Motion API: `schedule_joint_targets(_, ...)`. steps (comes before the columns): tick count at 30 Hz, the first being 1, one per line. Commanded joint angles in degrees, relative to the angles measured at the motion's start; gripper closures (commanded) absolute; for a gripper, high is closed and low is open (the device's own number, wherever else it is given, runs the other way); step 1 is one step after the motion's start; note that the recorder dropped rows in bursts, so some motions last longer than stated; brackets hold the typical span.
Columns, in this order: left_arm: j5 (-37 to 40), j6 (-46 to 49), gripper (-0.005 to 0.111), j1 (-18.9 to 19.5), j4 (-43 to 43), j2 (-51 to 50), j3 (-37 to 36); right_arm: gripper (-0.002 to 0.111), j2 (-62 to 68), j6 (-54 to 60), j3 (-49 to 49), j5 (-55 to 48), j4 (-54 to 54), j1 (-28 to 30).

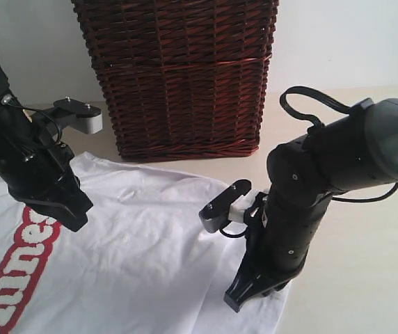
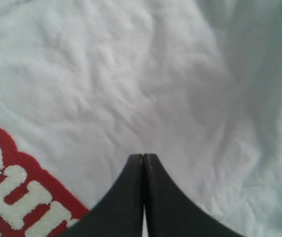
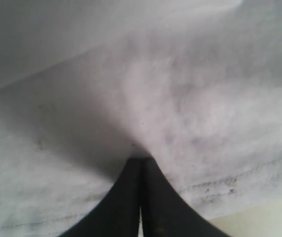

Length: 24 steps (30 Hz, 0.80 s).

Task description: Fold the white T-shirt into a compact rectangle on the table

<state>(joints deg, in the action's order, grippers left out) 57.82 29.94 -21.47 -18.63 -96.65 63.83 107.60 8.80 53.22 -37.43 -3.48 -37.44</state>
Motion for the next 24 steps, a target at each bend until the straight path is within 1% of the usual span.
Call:
schedule_joint_targets(1, -0.5, -0.4, 0.107, -0.3, -0.2, 0.6, -0.5, 0.108, 0.6, -8.4, -0.2, -3.0, 10.7, -0.2)
schedule_joint_targets(5, -0.3, -0.4, 0.107, -0.3, -0.3, 0.6, -1.2, 0.108, 0.6, -15.1, -0.2, -4.9, 21.1, -0.2)
schedule_joint_targets(10, 0.2, -0.6, 0.107, -0.3, -0.3, 0.6, -1.2, 0.108, 0.6, -20.7, -0.2, -6.1, 30.2, -0.1)
schedule_joint_targets(12, 0.2, -0.6, 0.107, -0.3, -0.3, 0.6, -1.2, 0.108, 0.6, -22.1, -0.1, -6.8, 32.2, -0.1)
schedule_joint_targets(15, 0.2, -0.6, 0.107, -0.3, -0.3, 0.6, -1.2, 0.108, 0.6, -22.1, 1.8, -9.7, 32.2, -0.1)
schedule_joint_targets(17, 0.2, -0.6, 0.107, -0.3, -0.3, 0.6, -1.2, 0.108, -0.1, -21.4, 3.9, -11.3, 29.0, -0.1)
schedule_joint_targets(18, 0.2, -0.6, 0.107, -0.3, -0.3, 0.6, -1.2, 0.108, -0.6, -19.1, 4.5, -11.5, 26.6, -0.1)
schedule_joint_targets(20, 0.1, -0.6, 0.107, -0.3, -0.3, 0.6, -1.2, 0.108, -2.2, -10.6, 5.0, -10.1, 18.0, -0.5)
schedule_joint_targets(24, 0.1, -0.6, 0.107, -0.3, -0.3, 0.6, -1.2, 0.108, -4.8, 1.4, 4.9, -9.1, 1.9, -0.6)
